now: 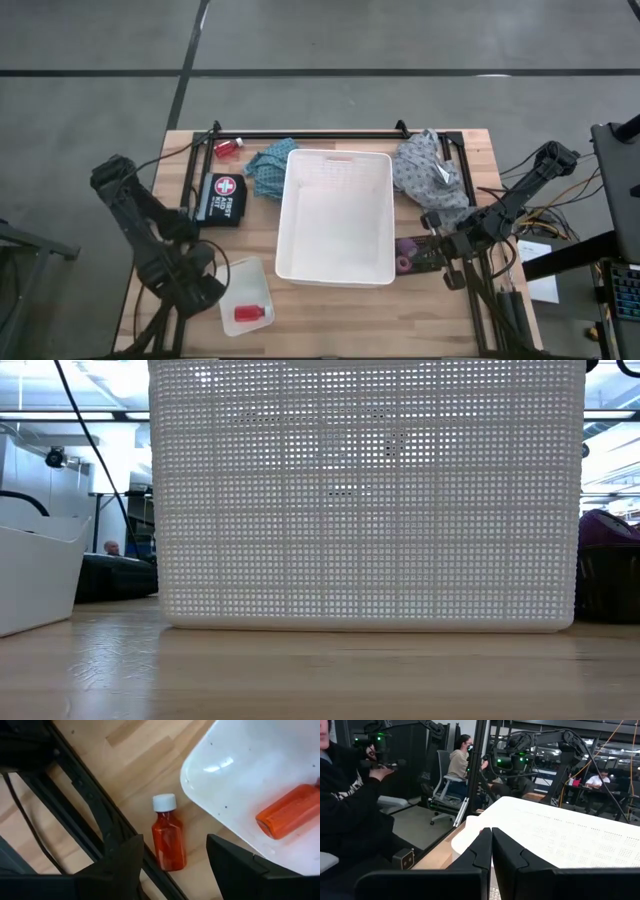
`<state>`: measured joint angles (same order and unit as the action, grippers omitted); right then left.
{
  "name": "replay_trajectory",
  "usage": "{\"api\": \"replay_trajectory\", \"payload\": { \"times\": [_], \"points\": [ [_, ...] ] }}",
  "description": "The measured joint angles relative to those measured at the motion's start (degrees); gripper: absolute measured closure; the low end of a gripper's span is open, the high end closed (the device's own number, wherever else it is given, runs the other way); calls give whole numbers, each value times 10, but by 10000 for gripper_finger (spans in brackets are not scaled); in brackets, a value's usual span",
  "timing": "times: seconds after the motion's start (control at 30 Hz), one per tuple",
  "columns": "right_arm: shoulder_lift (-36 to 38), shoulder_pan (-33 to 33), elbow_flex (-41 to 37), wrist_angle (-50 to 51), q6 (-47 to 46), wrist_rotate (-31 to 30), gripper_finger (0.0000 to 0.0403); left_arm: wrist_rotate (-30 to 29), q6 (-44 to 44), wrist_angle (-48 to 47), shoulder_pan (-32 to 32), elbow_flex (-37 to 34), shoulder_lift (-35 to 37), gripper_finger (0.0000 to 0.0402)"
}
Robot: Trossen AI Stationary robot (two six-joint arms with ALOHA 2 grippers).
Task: Pick & place medical supplies in basket/bin
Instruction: Put the bottom orange bottle into the white bin
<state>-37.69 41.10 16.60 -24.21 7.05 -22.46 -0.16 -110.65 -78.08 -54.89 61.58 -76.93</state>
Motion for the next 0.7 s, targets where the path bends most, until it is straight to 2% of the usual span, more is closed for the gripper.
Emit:
{"api": "replay_trajectory", "payload": {
  "times": [0.4, 0.57, 0.7],
  "points": [
    [0, 0, 0, 0, 0, 0, 394, -1, 4, 64, -84, -1, -1, 176],
    [0, 0, 0, 0, 0, 0, 394, -11, -4, 70, -88, -2, -12, 176],
    [0, 0, 0, 0, 0, 0, 394, 1, -2, 91, -89, -29, -24, 176]
  ]
}}
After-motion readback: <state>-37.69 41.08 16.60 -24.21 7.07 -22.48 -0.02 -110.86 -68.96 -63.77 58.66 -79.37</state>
